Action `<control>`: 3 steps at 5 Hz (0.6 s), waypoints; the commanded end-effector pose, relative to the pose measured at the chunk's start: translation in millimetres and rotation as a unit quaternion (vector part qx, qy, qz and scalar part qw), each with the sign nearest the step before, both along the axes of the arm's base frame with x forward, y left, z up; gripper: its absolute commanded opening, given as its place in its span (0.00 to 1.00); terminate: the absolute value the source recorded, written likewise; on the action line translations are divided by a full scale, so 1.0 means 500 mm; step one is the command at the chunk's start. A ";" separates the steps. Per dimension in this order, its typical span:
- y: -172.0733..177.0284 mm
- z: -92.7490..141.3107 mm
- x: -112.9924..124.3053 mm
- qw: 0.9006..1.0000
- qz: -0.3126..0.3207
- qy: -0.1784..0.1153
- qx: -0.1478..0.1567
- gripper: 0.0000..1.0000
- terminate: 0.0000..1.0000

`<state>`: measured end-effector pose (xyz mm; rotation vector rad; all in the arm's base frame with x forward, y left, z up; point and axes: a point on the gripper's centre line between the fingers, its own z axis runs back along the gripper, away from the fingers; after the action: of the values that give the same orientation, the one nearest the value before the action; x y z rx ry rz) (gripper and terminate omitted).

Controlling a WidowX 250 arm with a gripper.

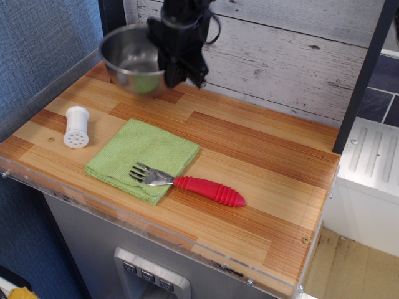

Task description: Move vessel little bit right

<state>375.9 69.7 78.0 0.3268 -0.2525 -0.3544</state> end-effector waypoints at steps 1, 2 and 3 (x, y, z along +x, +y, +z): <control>-0.109 0.081 -0.036 0.995 -0.070 -0.066 0.003 0.00 0.00; -0.156 0.068 -0.066 0.992 -0.115 -0.055 -0.010 0.00 0.00; -0.208 0.053 -0.085 0.985 -0.164 -0.041 -0.019 0.00 0.00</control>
<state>338.6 -33.2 83.6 0.2441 -0.3234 -0.6563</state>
